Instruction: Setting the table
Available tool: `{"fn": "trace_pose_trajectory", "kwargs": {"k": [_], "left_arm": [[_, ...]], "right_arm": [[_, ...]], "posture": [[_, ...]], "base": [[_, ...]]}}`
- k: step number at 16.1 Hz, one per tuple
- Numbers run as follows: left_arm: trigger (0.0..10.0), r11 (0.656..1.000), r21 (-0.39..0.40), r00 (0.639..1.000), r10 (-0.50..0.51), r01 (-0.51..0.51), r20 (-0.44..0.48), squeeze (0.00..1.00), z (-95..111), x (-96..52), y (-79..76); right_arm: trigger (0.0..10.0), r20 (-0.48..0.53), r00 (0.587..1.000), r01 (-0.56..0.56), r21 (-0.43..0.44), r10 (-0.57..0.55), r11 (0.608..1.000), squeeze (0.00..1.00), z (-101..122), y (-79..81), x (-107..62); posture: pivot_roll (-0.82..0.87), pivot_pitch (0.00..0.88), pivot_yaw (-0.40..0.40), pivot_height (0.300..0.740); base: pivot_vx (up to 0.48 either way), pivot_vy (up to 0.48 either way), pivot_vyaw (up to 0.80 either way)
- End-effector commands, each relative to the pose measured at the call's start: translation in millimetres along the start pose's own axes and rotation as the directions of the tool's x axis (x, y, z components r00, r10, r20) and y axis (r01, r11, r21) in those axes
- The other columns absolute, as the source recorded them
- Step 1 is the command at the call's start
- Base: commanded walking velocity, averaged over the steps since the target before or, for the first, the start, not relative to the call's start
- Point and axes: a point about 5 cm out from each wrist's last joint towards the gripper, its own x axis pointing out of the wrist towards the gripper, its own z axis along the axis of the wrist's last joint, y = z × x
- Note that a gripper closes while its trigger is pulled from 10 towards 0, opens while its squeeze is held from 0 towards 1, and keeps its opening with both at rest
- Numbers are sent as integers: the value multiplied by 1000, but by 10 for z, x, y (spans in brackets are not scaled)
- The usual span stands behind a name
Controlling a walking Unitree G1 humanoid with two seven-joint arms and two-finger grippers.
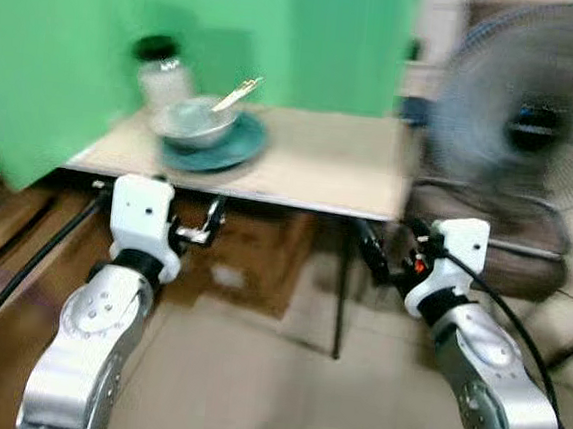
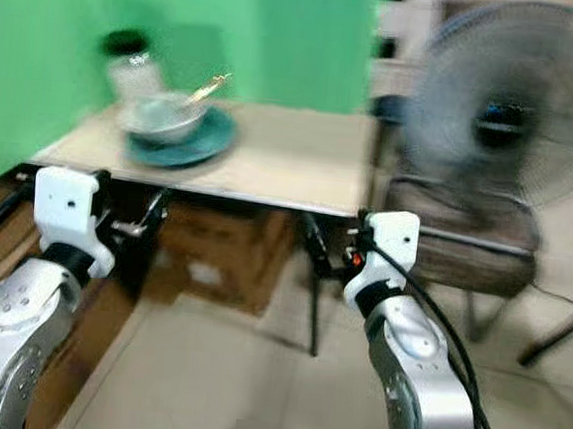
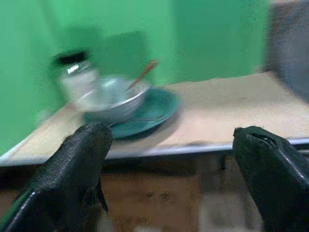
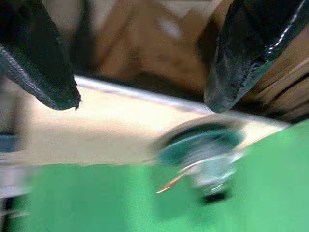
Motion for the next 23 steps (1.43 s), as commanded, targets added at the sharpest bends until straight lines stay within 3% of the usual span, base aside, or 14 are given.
{"fn": "trace_pose_trajectory", "kwargs": {"k": [1,3,4,12,15,18,23], "left_arm": [[10000,1000,7,1000,13,-13,-12,0,-24,0,59],[10000,1000,1,1000,19,-19,0,0,-2,13,67],[10000,1000,-2,1000,15,-15,-3,0,-12,0,57],[10000,1000,-3,1000,-3,3,10,0,7,23,45],[10000,1000,11,1000,-10,10,11,0,20,28,52],[10000,1000,22,1000,-13,13,11,0,28,23,56],[10000,999,46,1000,-18,18,9,0,38,-5,73]], "right_arm": [[10000,21,999,-25,-2,25,1000,1000,45,78,36],[10000,25,1000,-14,-16,14,1000,1000,63,85,53],[10000,18,1000,4,-18,-4,1000,0,48,62,54],[10000,31,998,59,-46,-58,997,0,62,15,107],[10000,40,999,-3,-66,6,998,0,86,78,129],[10000,47,998,-30,-82,34,996,0,97,107,167],[10000,114,993,-24,22,21,999,0,222,56,246]], "posture": [[123,0,90,740],[126,0,85,740],[126,0,81,740],[136,0,82,740],[150,0,78,740],[158,0,77,740],[181,0,62,740]], "base": [[307,0,731],[326,0,0],[345,0,0],[411,0,0],[425,0,0],[424,0,800],[421,0,320]]}}
